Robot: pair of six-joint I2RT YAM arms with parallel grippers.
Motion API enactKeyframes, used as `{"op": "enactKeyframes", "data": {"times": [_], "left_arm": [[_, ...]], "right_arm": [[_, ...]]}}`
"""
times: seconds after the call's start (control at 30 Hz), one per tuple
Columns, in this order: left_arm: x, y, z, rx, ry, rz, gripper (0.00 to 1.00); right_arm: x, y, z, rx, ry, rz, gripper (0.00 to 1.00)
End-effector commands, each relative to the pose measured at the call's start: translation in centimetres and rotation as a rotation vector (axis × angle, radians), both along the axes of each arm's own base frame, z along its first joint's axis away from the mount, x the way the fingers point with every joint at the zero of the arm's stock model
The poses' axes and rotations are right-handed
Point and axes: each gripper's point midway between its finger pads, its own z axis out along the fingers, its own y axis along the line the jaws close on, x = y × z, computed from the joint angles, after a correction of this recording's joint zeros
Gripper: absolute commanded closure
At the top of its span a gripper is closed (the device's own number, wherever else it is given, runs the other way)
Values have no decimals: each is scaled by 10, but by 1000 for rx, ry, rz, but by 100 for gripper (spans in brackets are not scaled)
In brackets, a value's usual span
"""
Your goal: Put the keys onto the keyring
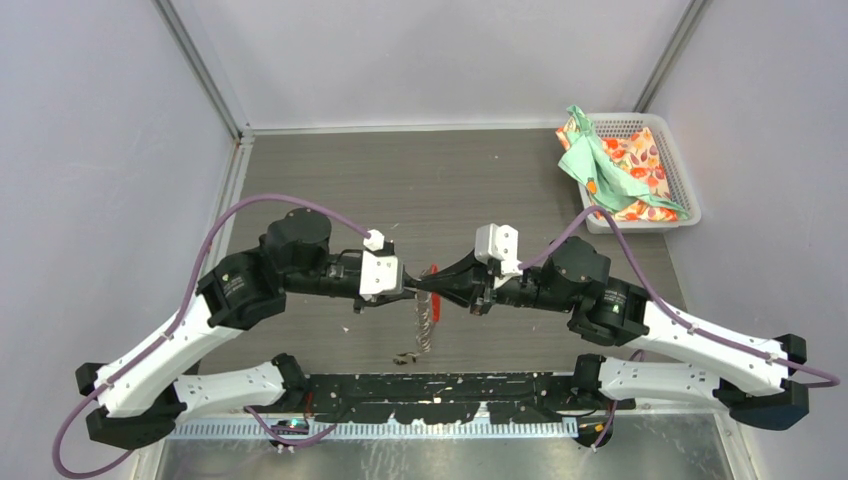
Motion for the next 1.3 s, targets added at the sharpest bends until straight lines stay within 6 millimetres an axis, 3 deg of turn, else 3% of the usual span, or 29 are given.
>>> {"op": "enactKeyframes", "data": {"times": [0.0, 0.3, 0.5, 0.7, 0.87, 1.07, 1.17, 1.27], "left_arm": [[-5, -2, 28, -89, -17, -21, 85], [-9, 2, 32, -96, -14, -23, 90], [-11, 1, 33, -99, -7, -38, 83], [-13, 2, 21, -67, -23, -67, 99], [-7, 2, 14, -55, -54, -44, 100], [-6, 2, 13, -84, -118, -62, 100], [-3, 0, 13, -88, -150, -67, 100], [-1, -1, 11, -84, -176, -74, 100]], "right_arm": [[-7, -5, 31, 98, -28, 30, 99], [-10, -9, 12, -20, -19, 39, 99], [-11, -7, 7, -51, -19, 49, 99], [-12, -5, 9, -45, -23, 62, 99], [-14, -3, 11, -39, -11, 77, 99], [-14, -18, 12, -32, 10, 39, 87], [-14, -28, 12, -38, 33, 11, 71], [-11, -42, 13, -39, 58, -36, 63]]}}
